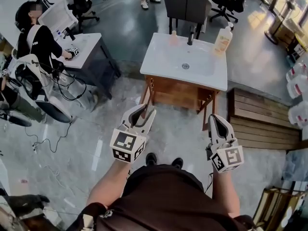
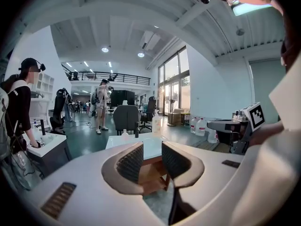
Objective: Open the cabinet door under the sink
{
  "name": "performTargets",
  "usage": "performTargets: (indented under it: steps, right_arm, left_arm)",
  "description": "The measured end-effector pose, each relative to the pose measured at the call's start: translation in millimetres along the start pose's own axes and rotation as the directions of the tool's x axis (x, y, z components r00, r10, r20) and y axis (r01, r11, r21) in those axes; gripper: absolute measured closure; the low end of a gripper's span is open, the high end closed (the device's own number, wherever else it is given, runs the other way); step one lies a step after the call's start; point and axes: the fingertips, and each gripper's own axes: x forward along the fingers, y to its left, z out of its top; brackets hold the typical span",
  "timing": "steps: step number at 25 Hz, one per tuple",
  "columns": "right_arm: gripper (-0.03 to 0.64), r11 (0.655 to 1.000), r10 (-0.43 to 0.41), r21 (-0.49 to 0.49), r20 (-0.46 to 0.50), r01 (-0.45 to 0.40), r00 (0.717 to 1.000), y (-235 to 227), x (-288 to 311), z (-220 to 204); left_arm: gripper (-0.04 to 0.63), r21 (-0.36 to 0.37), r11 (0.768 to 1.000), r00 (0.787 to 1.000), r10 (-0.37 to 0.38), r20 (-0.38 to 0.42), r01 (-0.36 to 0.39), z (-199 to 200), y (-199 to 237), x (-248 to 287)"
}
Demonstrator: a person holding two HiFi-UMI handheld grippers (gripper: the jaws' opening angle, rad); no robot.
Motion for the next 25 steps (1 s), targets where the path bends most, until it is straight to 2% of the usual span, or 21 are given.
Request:
performTargets:
  steps: [8, 17, 25]
  right_arm:
    - [0.606, 1.000, -0.005, 0.015, -0.013, 0.006, 1.000, -19, -13, -3]
    - [0.606, 0.999, -0.020, -0.038, -0.032, 0.018, 0.999, -24, -17, -1]
    - [0.606, 1.000, -0.010, -0.027, -0.032, 0.009, 0.999, -21, -18, -1]
  left_arm:
    - [0.502, 0.004, 1.000, 1.000, 0.001, -0.014, -0.001, 2, -17, 18]
    - [0.551, 0.023, 1.000, 1.000, 0.006, -0.023, -0.006, 3, -21, 29]
    - [0.561, 0.015, 1.000, 0.999, 0.009, -0.040, -0.008, -2, -22, 26]
